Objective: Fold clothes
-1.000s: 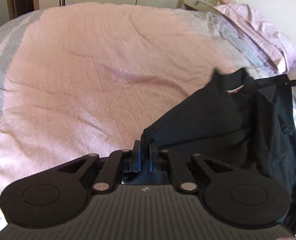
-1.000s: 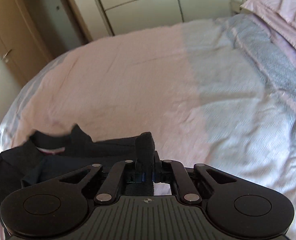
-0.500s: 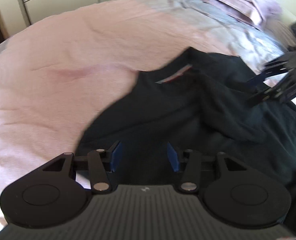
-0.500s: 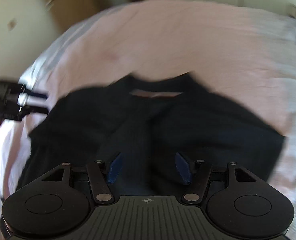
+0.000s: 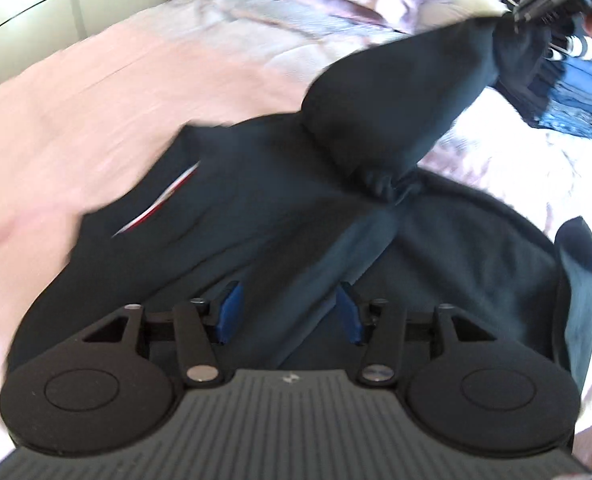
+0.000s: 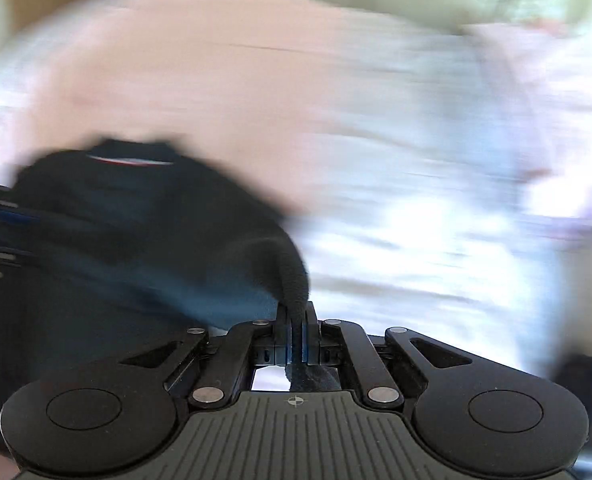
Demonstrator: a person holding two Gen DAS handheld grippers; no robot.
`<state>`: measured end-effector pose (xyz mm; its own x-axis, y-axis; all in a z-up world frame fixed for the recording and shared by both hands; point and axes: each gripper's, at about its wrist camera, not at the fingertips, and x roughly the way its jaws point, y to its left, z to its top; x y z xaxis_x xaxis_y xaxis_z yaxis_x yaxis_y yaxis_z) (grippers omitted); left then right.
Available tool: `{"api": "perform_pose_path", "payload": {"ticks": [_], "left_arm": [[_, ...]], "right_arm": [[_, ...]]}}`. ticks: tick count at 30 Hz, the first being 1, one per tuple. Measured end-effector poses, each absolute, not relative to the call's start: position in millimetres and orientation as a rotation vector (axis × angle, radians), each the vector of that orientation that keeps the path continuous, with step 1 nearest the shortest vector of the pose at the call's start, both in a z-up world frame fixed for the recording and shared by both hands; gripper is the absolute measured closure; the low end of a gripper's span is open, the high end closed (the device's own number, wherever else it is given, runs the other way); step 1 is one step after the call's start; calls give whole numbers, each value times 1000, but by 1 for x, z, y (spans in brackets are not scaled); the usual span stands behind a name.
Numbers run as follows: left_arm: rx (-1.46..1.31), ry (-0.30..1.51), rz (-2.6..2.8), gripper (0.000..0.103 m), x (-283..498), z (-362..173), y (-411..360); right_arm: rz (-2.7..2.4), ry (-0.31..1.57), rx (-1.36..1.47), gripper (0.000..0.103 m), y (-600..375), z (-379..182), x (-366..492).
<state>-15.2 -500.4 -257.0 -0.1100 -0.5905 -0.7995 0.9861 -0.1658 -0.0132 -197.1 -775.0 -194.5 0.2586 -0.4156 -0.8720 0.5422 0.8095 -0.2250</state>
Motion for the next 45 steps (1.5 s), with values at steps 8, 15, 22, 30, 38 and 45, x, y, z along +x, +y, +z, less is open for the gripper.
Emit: {"api": "perform_pose_path", "payload": {"ticks": [8,15,22,30,38,45], "left_arm": [[1081,472,-1655,51,-108,-316,-571],[1014,399,-1412,95,-77,-268,-544],[714,475,-900,95,89,-140,-389],[541,666,-370,77,235,-156,-202],[602,770,-721,62,156,-211,-172],[880,650,-1550,41,-36,-260,-240]], "right_arm": [[-982,1154,40,48,-829,-212,-270],[-732,1136,301,48,-771,-265,-247],[-485,1122,451,48,-684,-274,-216],[-364,1134,410,47,-593,-275,-181],[-371,1233,324,47,-525,-270,-175],[-246,1369,93,46,-487,-278,-190]]}}
